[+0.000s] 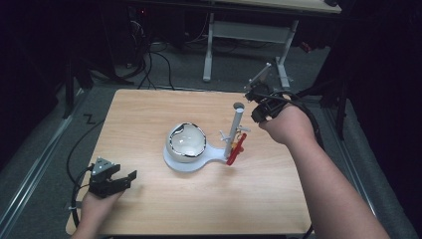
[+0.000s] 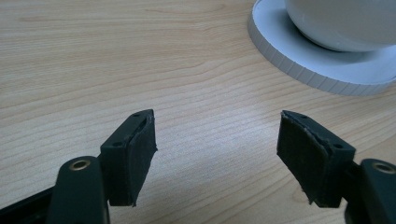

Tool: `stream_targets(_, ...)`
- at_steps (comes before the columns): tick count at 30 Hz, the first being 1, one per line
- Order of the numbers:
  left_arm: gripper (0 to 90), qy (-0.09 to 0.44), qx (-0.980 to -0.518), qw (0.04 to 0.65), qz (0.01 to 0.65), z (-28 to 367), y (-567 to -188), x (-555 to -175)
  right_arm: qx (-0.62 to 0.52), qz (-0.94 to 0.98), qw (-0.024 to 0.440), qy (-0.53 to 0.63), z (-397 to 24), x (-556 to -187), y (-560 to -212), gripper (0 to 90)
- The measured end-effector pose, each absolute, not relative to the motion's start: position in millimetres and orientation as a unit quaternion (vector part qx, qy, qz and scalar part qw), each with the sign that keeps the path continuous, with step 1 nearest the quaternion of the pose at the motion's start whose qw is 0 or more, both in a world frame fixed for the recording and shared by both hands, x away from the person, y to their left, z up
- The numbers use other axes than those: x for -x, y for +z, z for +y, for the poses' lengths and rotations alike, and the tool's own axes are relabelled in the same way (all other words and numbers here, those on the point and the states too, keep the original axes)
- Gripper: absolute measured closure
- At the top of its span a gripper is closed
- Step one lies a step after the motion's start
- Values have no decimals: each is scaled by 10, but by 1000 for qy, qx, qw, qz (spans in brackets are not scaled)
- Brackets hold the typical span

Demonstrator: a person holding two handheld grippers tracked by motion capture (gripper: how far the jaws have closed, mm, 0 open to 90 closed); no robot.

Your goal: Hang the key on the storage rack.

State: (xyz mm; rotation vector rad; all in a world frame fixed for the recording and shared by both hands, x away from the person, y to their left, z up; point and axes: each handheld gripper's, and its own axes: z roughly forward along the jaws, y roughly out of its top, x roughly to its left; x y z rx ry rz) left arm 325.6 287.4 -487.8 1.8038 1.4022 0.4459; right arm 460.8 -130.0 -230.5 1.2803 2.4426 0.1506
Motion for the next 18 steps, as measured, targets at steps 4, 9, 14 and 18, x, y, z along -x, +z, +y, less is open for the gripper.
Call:
stream_targets(4,287,176,-713,395,552,2866,-4879,-3257,-458,867,187,55,-1323,-4587,-2305,763)
stream_targets(9,287,176,-714,394,551,2855,-4876,-3258,-466,865,180,56,-1394,-4545,-2336,751)
stream_targets(14,286,176,-715,393,551,2844,-4878,-3259,-474,862,172,54,-1471,-4501,-2381,747)
stream_targets(18,287,176,-715,392,551,2840,-4881,-3262,-479,860,167,54,-1551,-4474,-2458,738)
